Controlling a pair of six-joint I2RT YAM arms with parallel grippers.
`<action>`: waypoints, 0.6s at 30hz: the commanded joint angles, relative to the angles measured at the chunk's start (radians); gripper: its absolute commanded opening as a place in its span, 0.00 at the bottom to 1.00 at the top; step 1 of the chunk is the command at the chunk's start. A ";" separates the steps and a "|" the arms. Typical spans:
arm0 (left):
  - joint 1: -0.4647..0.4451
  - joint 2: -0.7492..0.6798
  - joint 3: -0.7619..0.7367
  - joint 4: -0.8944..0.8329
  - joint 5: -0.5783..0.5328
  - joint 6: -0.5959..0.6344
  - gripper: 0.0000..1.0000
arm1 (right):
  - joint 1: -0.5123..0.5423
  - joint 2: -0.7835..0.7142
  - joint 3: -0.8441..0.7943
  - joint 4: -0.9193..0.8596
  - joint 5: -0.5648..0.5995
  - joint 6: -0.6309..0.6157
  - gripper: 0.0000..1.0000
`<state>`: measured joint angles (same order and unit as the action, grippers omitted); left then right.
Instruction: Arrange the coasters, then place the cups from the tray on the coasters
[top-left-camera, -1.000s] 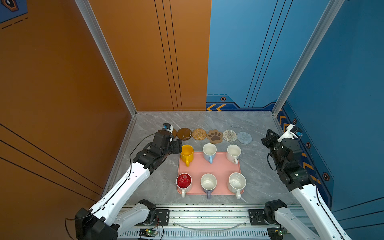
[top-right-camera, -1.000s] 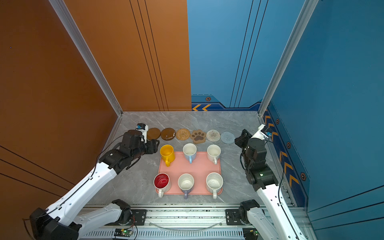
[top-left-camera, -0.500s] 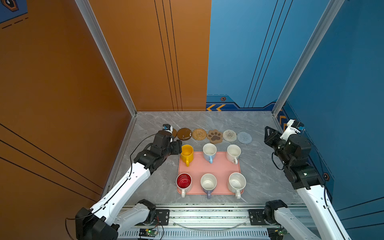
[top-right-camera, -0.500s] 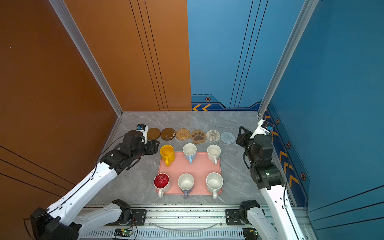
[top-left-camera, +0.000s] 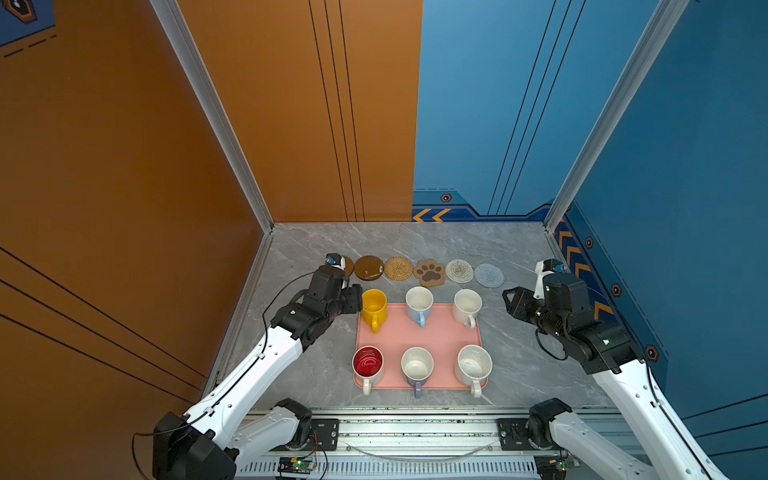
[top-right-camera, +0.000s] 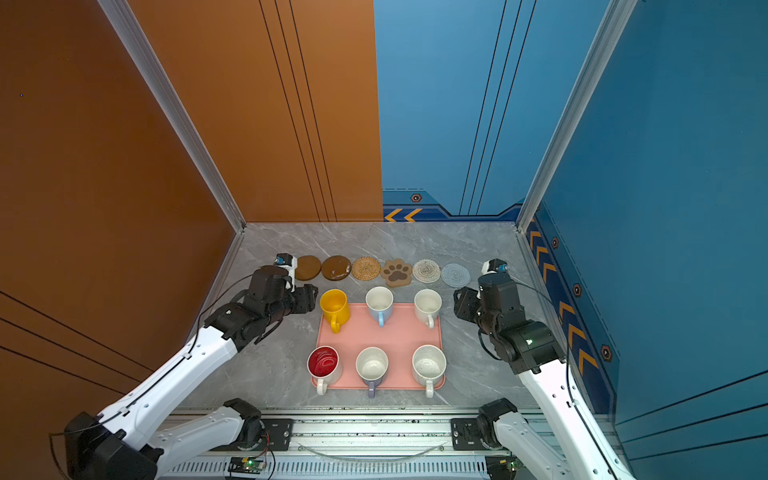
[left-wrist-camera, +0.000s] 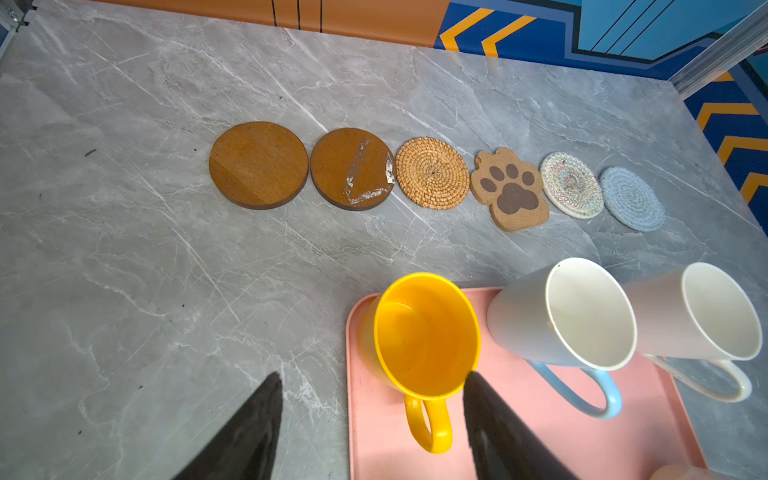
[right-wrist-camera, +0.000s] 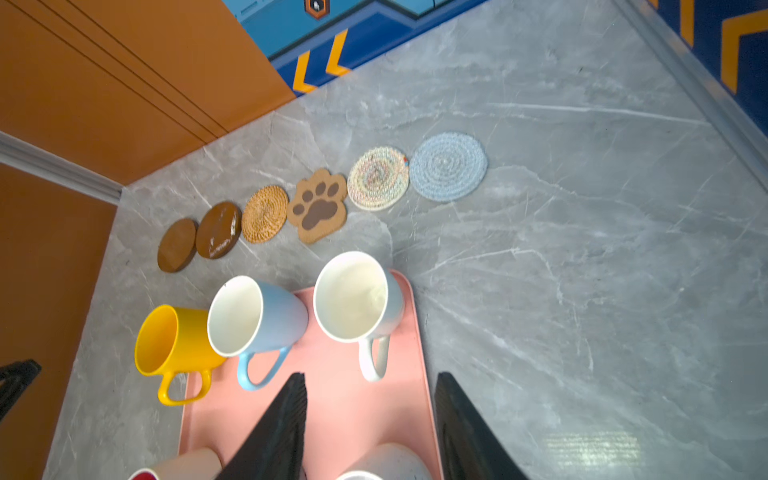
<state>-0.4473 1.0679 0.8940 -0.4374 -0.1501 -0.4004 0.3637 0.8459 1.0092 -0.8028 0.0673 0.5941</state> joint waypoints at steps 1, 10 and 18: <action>-0.011 0.002 -0.012 0.001 -0.017 0.021 0.70 | 0.065 0.034 0.007 -0.091 0.071 0.038 0.50; -0.005 0.010 0.000 0.001 -0.018 0.060 0.71 | 0.238 0.240 0.062 -0.161 0.145 0.071 0.56; -0.002 0.028 -0.001 0.002 -0.017 0.062 0.71 | 0.285 0.355 0.076 -0.178 0.128 0.092 0.60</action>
<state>-0.4469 1.0836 0.8906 -0.4370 -0.1505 -0.3553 0.6361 1.1847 1.0538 -0.9367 0.1623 0.6598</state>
